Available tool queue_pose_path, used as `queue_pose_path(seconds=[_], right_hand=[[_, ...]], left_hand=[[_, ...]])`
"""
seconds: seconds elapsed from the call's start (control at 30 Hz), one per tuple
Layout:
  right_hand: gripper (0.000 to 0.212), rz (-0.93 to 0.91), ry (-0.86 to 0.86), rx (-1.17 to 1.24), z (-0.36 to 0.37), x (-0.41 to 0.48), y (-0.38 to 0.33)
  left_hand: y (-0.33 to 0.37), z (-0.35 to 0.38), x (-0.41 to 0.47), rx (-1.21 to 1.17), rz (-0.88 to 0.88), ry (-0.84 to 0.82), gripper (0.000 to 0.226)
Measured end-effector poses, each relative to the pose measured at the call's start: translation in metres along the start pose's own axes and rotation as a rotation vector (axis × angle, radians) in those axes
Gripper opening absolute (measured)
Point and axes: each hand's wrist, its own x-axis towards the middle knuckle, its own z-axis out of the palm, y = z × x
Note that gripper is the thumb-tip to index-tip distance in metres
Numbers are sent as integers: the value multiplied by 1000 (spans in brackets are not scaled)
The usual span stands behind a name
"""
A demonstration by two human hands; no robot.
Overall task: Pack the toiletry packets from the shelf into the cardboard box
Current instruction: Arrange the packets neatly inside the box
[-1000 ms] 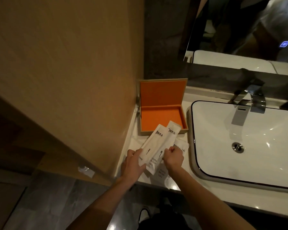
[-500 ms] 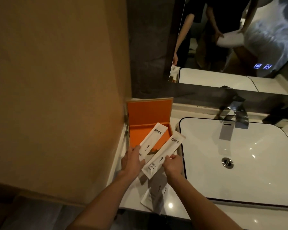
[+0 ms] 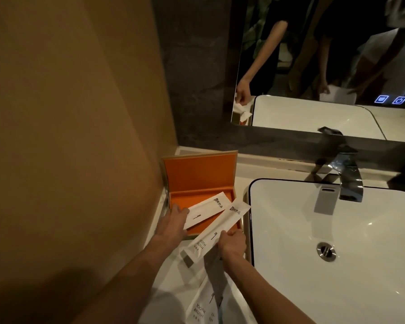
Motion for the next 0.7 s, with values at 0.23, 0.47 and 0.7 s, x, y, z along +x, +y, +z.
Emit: queue_pose_path(seconds=[0.23,0.47,0.7], right_hand=[[14,76,7,11,6,0,2],[11,70,21,31,12,-1,-5],[8,102,-61,98,9,-5,-2]], left_hand=[[3,0,34,161,74,-42,56],[-6,8,55,158,91,-65,58],[-8,10,64,164,104,-29,58]])
